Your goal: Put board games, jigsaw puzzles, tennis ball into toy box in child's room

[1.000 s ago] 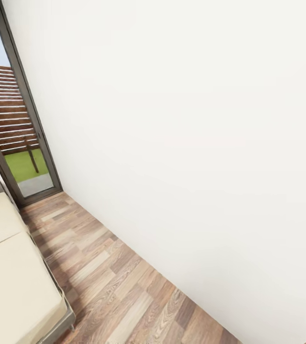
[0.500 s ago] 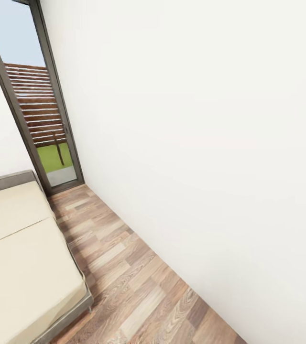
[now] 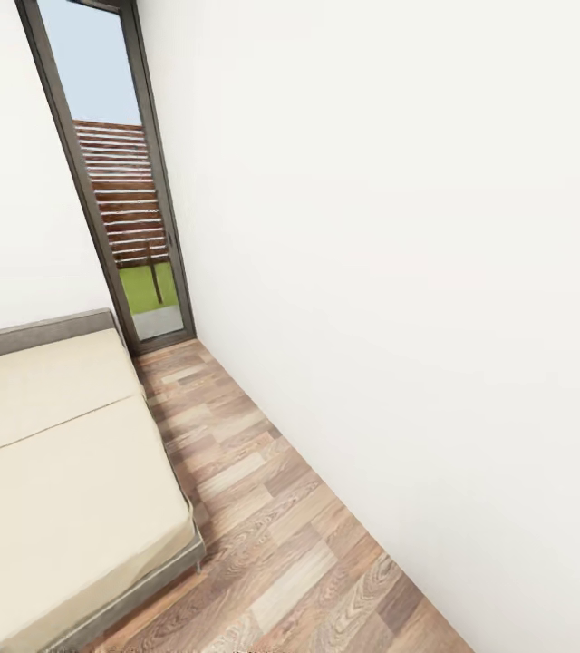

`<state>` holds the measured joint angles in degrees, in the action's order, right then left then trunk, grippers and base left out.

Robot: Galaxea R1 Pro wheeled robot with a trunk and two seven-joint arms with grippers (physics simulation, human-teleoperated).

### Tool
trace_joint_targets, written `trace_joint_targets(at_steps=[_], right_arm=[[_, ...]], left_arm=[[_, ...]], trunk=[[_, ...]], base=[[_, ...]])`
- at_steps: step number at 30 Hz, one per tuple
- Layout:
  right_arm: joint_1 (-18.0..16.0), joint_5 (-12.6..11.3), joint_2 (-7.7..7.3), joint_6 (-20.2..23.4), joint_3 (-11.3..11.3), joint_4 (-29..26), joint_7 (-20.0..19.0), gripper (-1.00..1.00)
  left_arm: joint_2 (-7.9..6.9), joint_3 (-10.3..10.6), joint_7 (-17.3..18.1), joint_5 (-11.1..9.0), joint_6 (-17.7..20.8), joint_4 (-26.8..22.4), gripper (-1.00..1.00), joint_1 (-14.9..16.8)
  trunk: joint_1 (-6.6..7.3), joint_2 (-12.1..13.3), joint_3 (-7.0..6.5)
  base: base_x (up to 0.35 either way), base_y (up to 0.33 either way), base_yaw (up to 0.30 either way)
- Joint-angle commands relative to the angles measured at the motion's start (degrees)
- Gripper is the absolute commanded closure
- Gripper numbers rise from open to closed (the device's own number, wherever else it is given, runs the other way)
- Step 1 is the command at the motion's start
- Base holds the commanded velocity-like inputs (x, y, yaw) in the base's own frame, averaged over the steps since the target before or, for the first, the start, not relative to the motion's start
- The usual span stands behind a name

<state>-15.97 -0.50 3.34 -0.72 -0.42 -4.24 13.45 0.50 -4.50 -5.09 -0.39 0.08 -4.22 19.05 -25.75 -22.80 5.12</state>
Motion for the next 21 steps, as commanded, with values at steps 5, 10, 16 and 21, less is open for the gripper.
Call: trace_joint_targets(at_steps=[5, 10, 16, 21], right_arm=[[-0.03, -0.04, 0.01, -0.27, -0.02, 0.02, 0.18, -1.0], [-0.03, 0.0, 0.06, -0.4, -0.02, 0.03, 0.18, -1.0], [-0.03, -0.01, 0.08, -0.42, -0.02, 0.03, 0.18, -1.0], [-0.03, -0.03, 0.09, -0.42, -0.02, 0.03, 0.18, -1.0]], left_arm=[[0.03, -0.43, -0.1, -0.05, 0.01, 0.0, -1.0, 0.05], [0.03, -0.43, -0.1, -0.05, 0.01, 0.0, -1.0, 0.03], [0.11, -0.43, -0.1, -0.05, 0.01, 0.0, -1.0, 0.04], [0.12, -0.47, -0.14, -0.05, 0.01, 0.0, -1.0, 0.03]], trunk=[[-0.03, -0.12, 0.37], [-0.03, -0.12, 0.62], [-0.03, -0.12, 0.91], [-0.03, -0.12, 1.16]], base=[[-0.01, 0.0, 0.268], [-0.173, 0.0, 0.268], [-0.075, 0.0, 0.268], [-0.011, 0.0, 0.268]])
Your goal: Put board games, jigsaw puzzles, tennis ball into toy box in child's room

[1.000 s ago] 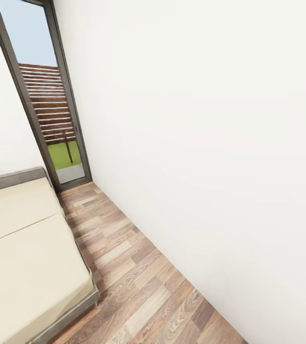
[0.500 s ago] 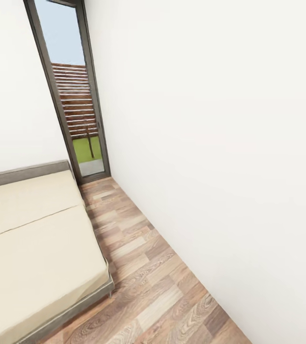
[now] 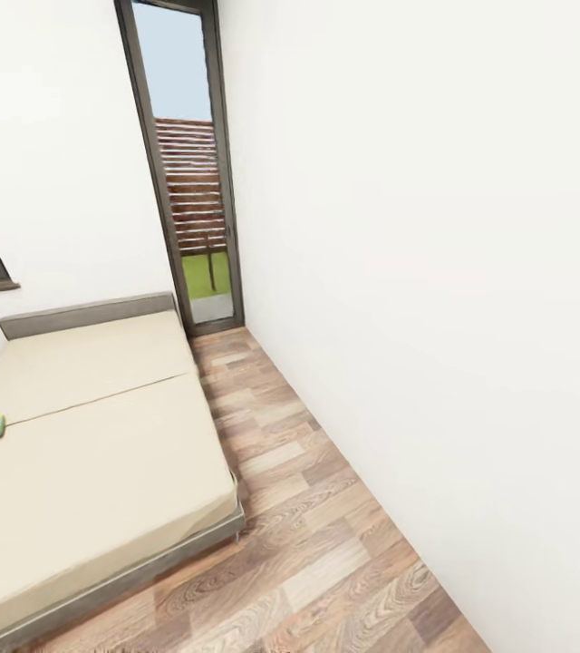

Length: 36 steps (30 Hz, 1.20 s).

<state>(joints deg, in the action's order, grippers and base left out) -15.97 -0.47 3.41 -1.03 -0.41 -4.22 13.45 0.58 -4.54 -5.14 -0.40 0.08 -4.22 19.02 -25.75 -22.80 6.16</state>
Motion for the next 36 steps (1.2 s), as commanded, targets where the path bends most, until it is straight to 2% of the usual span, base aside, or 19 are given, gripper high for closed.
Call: trace_joint_targets(at_steps=[1, 18, 28, 36], right_arm=[[-0.03, -0.06, 0.01, -0.11, -0.03, 0.0, 0.19, -1.0], [-0.03, -0.06, 0.01, -0.11, -0.03, 0.0, 0.26, -1.0], [-0.03, -0.06, 0.29, -0.11, -0.03, 0.0, 0.26, -1.0], [-0.03, -0.01, 0.96, -0.18, -0.05, 0.02, 0.34, -1.0]], left_arm=[[0.03, -0.42, -0.1, -0.04, 0.01, 0.0, -1.0, 0.05], [-0.01, -0.47, -0.14, -0.04, 0.01, 0.0, -1.0, 0.05], [0.01, -0.47, -0.14, -0.04, 0.01, 0.0, -1.0, 0.05], [0.0, -0.47, -0.14, -0.04, 0.01, 0.0, -1.0, 0.06]], trunk=[[-0.03, -0.12, 0.17], [-0.03, -0.12, 1.01], [-0.03, -0.12, 1.5], [-0.03, -0.12, 1.9]], base=[[-0.004, 0.0, 0.268], [-0.004, 0.0, 0.268], [-0.199, 0.0, 0.268], [-0.039, 0.0, 0.268]])
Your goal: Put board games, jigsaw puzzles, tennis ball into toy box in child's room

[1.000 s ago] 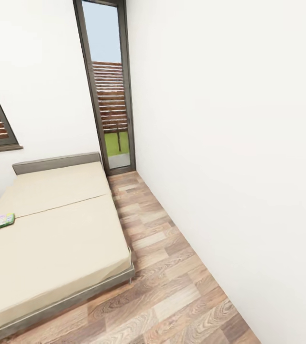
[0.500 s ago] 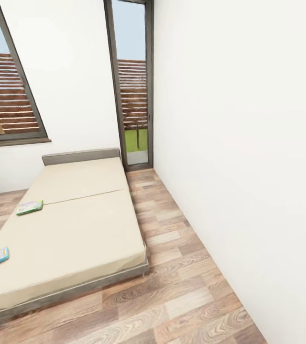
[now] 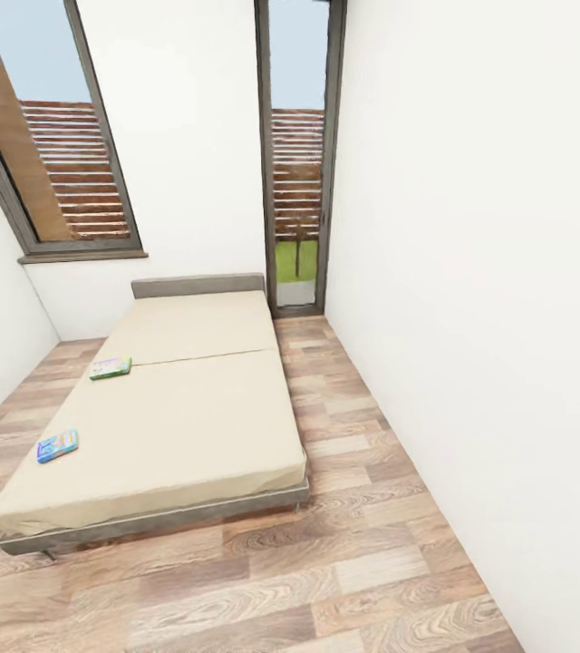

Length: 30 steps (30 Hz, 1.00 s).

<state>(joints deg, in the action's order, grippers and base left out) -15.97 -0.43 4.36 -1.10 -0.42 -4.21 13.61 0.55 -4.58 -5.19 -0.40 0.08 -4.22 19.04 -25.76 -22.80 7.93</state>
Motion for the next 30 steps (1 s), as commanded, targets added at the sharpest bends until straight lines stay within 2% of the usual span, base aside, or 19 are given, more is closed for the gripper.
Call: trace_joint_targets(at_steps=[1, 19, 26, 30], right_arm=[[-0.03, -0.06, 0.04, -0.12, -0.05, 0.04, 0.18, -1.0], [-0.03, -0.17, -0.03, -0.13, -0.1, 0.25, 0.19, -1.0], [-0.07, 0.0, -0.19, -1.98, -0.1, 0.25, 0.13, -1.0], [-0.9, -0.75, 1.11, -2.27, -0.34, -0.69, -0.19, -1.0]], left_arm=[[0.04, -0.43, -0.09, -0.04, 0.01, 0.0, -1.0, 0.04], [0.01, -0.43, -0.09, -0.04, 0.01, 0.0, -1.0, 0.03], [-0.02, -0.38, 0.02, 0.09, -0.15, 0.0, -1.0, 0.03], [1.28, -0.51, 0.1, 0.05, -0.78, -0.25, -1.0, -0.11]], trunk=[[-0.03, -0.12, 0.17], [-0.03, -0.12, 1.06], [-0.03, -0.12, 1.16], [-0.03, -0.12, 1.16]], base=[[-0.008, 0.0, 0.268], [-0.001, 0.0, 0.258], [0.0, 0.0, 0.058], [0.199, 0.102, 0.0]])
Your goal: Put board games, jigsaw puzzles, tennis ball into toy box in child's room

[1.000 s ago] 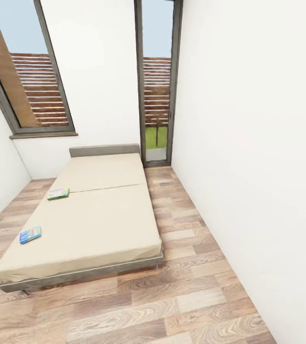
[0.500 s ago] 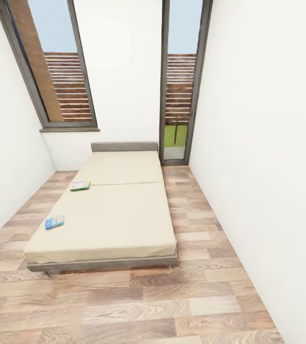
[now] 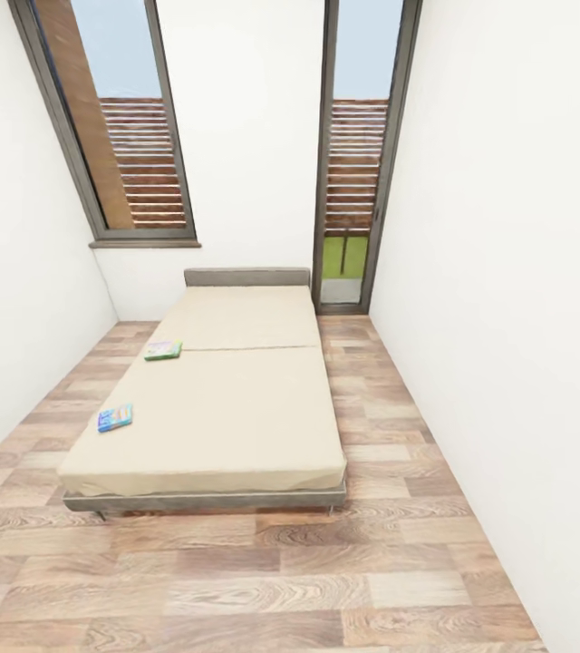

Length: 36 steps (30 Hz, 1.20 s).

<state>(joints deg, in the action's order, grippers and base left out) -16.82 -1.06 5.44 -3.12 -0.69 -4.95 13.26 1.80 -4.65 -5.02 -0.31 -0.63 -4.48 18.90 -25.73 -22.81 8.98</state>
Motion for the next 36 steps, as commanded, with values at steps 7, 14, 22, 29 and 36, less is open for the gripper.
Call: trace_joint_targets(at_steps=[7, 14, 22, 29, 36], right_arm=[[-0.2, -1.19, 1.79, -0.22, -1.33, -0.16, 0.26, -1.0], [-0.23, -1.87, 2.21, -0.15, -2.22, -0.23, 0.27, -1.0], [-0.24, -1.93, 2.32, -0.13, -2.29, -0.23, 0.27, -1.0], [-0.23, -1.93, 2.46, -0.06, -2.3, -0.23, 0.27, -1.0], [-0.23, -1.93, 2.47, -0.04, -2.3, -0.23, 0.27, -1.0]], left_arm=[[0.02, -0.44, -0.07, -0.04, -0.07, 0.0, -1.0, 0.0], [-0.03, -0.45, -0.07, -0.04, -0.07, 0.0, -1.0, 0.0], [-0.04, -0.45, -0.06, -0.04, -0.07, 0.0, -1.0, 0.0], [-0.04, -0.45, 0.0, -0.04, -0.07, 0.0, -1.0, 0.0], [-0.04, -0.45, 0.01, -0.04, -0.07, 0.0, -1.0, 0.0]], trunk=[[-0.05, -0.1, 0.11], [-0.05, -0.1, 0.11], [-0.05, -0.1, 0.11], [-0.05, -0.1, 0.11], [-0.05, -0.1, 0.11]], base=[[0.084, 0.052, 0.0], [0.074, 0.176, 0.0], [0.018, 0.145, 0.0], [0.002, 0.267, 0.0], [0.0, 0.281, 0.0]])
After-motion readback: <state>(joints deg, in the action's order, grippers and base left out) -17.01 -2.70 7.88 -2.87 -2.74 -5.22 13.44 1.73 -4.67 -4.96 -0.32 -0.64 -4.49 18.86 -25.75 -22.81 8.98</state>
